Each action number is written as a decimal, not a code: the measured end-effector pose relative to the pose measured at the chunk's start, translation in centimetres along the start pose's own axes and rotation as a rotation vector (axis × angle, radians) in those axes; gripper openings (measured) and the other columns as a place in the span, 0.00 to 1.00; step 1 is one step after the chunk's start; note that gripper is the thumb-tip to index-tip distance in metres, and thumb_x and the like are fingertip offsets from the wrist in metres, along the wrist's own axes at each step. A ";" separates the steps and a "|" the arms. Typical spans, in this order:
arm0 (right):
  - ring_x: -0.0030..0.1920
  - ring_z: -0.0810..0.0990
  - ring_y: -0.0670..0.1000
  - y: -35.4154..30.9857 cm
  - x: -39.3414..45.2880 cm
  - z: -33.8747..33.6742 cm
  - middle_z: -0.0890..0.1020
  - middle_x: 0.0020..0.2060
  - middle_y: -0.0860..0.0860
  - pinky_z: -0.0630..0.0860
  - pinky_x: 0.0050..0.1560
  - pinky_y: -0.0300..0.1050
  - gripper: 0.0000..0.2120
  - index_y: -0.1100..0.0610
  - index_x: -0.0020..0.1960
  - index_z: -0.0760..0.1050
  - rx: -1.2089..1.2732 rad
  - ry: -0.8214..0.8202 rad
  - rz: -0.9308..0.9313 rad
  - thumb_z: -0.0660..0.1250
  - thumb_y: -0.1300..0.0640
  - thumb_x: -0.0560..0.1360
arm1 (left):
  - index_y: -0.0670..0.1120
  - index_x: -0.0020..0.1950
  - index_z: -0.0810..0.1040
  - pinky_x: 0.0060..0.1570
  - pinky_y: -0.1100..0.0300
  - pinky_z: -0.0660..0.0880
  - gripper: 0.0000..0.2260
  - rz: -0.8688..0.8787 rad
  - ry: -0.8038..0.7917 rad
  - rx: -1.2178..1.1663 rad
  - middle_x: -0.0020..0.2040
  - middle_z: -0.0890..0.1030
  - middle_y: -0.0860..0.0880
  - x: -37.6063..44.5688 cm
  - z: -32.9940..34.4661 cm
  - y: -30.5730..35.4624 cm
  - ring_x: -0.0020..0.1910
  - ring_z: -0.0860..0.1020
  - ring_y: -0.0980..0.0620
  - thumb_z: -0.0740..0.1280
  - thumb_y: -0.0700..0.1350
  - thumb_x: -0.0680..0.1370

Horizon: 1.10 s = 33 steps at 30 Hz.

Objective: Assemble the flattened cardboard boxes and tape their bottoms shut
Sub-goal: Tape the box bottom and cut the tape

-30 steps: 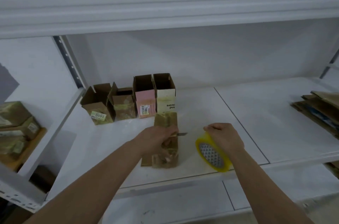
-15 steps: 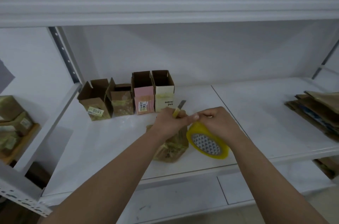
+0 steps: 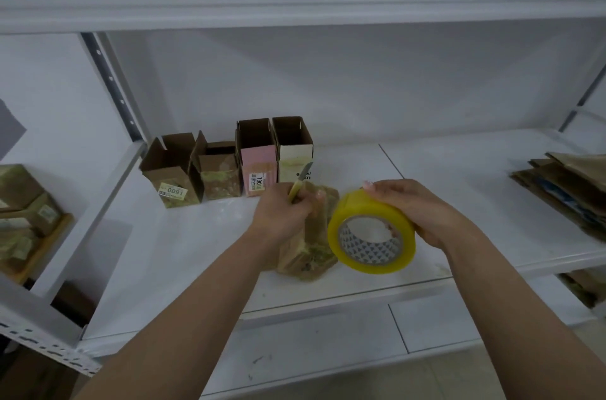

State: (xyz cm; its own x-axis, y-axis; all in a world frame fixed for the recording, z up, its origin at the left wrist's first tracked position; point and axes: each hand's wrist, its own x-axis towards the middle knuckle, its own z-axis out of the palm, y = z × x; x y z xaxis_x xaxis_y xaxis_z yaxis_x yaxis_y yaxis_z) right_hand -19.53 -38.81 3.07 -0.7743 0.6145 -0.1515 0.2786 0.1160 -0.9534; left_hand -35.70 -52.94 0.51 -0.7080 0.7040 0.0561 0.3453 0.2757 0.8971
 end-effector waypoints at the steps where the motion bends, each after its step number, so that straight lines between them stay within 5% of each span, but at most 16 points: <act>1: 0.48 0.83 0.64 0.1 -0.1 0.1 0.85 0.47 0.61 0.77 0.55 0.64 0.25 0.55 0.47 0.84 0.010 -0.018 0.007 0.73 0.37 0.61 | 0.43 0.33 0.75 0.47 0.45 0.78 0.14 0.005 0.026 -0.014 0.36 0.81 0.41 -0.1 -0.2 -0.4 0.43 0.81 0.39 0.69 0.47 0.77; 4: 0.44 0.81 0.61 1.1 0.2 -0.5 0.84 0.45 0.62 0.77 0.53 0.63 0.30 0.56 0.46 0.84 -0.019 -0.030 0.050 0.76 0.33 0.56 | 0.46 0.33 0.75 0.41 0.54 0.77 0.14 -0.007 0.099 0.001 0.34 0.79 0.48 -0.3 -1.5 -1.6 0.39 0.79 0.46 0.69 0.47 0.77; 7: 0.47 0.82 0.52 2.5 0.8 -1.0 0.84 0.45 0.51 0.79 0.42 0.48 0.20 0.53 0.46 0.83 -0.299 0.018 0.095 0.75 0.38 0.65 | 0.48 0.37 0.76 0.45 0.55 0.76 0.11 -0.045 0.070 0.058 0.38 0.81 0.48 -0.7 -1.3 -3.2 0.41 0.79 0.49 0.68 0.50 0.78; 9: 0.52 0.80 0.47 3.7 1.0 -0.8 0.83 0.48 0.45 0.74 0.48 0.42 0.14 0.48 0.47 0.83 -0.399 0.003 0.107 0.74 0.40 0.69 | 0.47 0.39 0.75 0.44 0.56 0.75 0.11 -0.065 0.021 0.079 0.38 0.81 0.48 -1.2 -0.1 -4.0 0.42 0.79 0.49 0.67 0.51 0.79; 14: 0.43 0.76 0.37 4.8 0.6 -0.9 0.81 0.42 0.38 0.70 0.39 0.32 0.11 0.51 0.51 0.84 -0.319 0.008 0.110 0.72 0.46 0.73 | 0.45 0.38 0.76 0.41 0.63 0.73 0.13 -0.047 0.029 0.010 0.37 0.82 0.50 -1.2 0.6 -4.9 0.41 0.80 0.56 0.68 0.52 0.77; 21: 0.51 0.78 0.44 5.7 0.9 -1.5 0.80 0.54 0.43 0.74 0.46 0.38 0.08 0.43 0.53 0.83 -0.439 -0.162 0.180 0.67 0.53 0.78 | 0.48 0.38 0.81 0.39 0.56 0.77 0.11 0.034 0.011 0.079 0.33 0.82 0.53 -0.7 1.3 -3.8 0.35 0.79 0.55 0.73 0.54 0.73; 29: 0.46 0.84 0.48 5.9 0.9 -1.1 0.86 0.44 0.49 0.78 0.44 0.38 0.08 0.53 0.50 0.85 -0.226 0.037 0.092 0.73 0.51 0.73 | 0.49 0.38 0.83 0.47 0.50 0.80 0.09 -0.028 0.006 0.041 0.35 0.83 0.52 0.2 1.3 -4.1 0.38 0.81 0.51 0.74 0.53 0.72; 33: 0.50 0.82 0.46 5.6 1.7 -0.7 0.85 0.43 0.45 0.78 0.57 0.47 0.02 0.45 0.42 0.85 -0.335 0.082 0.053 0.74 0.52 0.72 | 0.50 0.37 0.85 0.47 0.55 0.79 0.09 -0.103 0.011 -0.089 0.36 0.85 0.53 -0.4 1.2 -5.0 0.39 0.82 0.55 0.71 0.52 0.76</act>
State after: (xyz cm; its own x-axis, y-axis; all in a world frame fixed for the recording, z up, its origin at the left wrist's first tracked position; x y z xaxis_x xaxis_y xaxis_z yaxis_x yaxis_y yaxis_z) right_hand -18.90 -36.54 -2.31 -0.7094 0.6855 -0.1638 0.4985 0.3238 -0.8042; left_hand -36.36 -53.79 -4.51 -0.7437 0.6677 -0.0337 0.2149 0.2865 0.9337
